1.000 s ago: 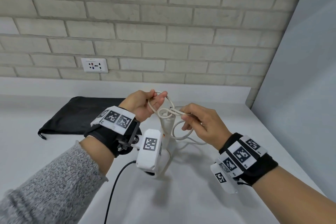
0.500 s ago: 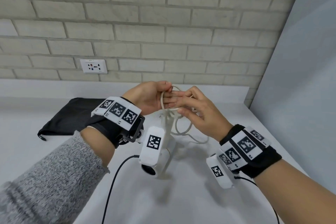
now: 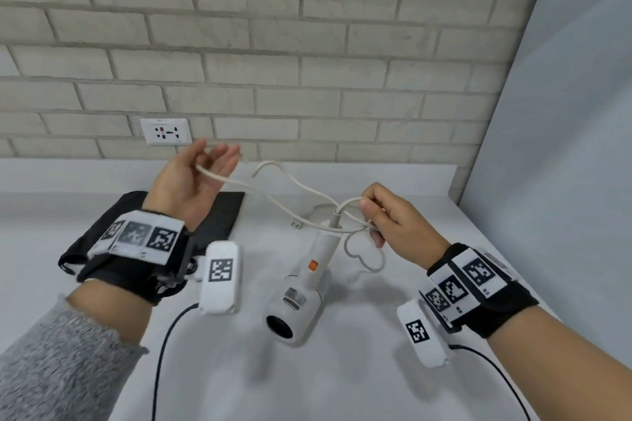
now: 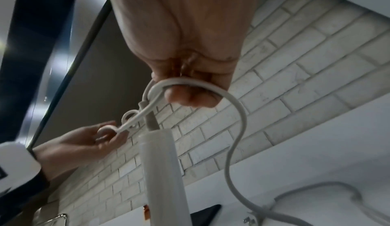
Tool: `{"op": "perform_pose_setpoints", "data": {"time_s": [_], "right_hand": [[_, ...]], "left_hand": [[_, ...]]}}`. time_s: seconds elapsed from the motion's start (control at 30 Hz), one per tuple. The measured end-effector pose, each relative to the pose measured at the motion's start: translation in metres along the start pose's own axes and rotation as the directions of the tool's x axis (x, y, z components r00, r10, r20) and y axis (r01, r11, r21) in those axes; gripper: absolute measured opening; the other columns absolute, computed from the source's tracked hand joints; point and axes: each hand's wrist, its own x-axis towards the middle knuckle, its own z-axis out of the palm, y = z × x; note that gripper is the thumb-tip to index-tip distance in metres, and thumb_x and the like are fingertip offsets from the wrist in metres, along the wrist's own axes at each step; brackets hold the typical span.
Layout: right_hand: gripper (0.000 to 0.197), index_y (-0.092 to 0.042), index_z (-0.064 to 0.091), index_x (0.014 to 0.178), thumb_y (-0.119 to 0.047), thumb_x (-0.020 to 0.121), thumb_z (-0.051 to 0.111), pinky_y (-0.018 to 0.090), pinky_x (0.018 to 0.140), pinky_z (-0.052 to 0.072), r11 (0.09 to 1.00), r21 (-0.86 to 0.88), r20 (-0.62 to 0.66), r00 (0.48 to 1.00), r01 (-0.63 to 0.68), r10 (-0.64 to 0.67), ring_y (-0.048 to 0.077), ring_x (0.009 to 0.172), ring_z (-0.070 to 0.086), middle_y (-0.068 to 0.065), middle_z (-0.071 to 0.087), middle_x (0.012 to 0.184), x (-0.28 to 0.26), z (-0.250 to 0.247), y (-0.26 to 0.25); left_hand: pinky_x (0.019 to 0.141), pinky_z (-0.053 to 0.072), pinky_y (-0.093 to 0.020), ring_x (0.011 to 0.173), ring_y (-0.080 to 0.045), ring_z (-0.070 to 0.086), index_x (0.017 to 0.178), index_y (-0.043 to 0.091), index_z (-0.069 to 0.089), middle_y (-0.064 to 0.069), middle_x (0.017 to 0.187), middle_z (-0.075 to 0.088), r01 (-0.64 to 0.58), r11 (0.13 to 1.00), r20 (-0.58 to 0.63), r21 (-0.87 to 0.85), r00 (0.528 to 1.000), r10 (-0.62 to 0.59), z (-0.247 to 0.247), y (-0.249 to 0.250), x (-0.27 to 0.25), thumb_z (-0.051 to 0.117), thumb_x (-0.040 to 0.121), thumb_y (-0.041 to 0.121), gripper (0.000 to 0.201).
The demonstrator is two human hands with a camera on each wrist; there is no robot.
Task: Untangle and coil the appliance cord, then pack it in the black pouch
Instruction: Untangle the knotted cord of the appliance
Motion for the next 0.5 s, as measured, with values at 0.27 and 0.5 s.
{"op": "perform_pose_setpoints", "data": {"time_s": [0.27,0.5], "right_hand": [[0.018,-0.016,0.04,0.078,-0.025,0.094,0.038,0.022,0.052,0.028,0.962,-0.199,-0.029,0.98,0.186,-0.195,0.01,0.052,0.034,-0.005,0.036,0.056,0.011,0.003,-0.01],[0.015,-0.019,0.04,0.08,-0.03,0.09,0.038,0.018,0.052,0.03,0.925,-0.272,0.005,0.961,0.266,-0.275,0.006,0.051,0.041,-0.011,0.034,0.053,0.018,0.01,-0.018]], "left_hand": [[0.086,0.044,-0.031,0.099,-0.029,0.062,0.108,-0.006,0.059,-0.023,0.109,0.063,0.005,-0.2,-0.001,0.98,1.0,0.019,-0.021,-0.029,-0.009,0.045,0.094,0.026,0.037],[0.092,0.038,-0.023,0.104,-0.012,0.054,0.115,0.02,0.061,-0.001,0.117,0.06,-0.507,-0.11,0.397,0.855,0.776,-0.49,0.045,-0.06,-0.024,0.041,0.096,0.021,0.028]]}}
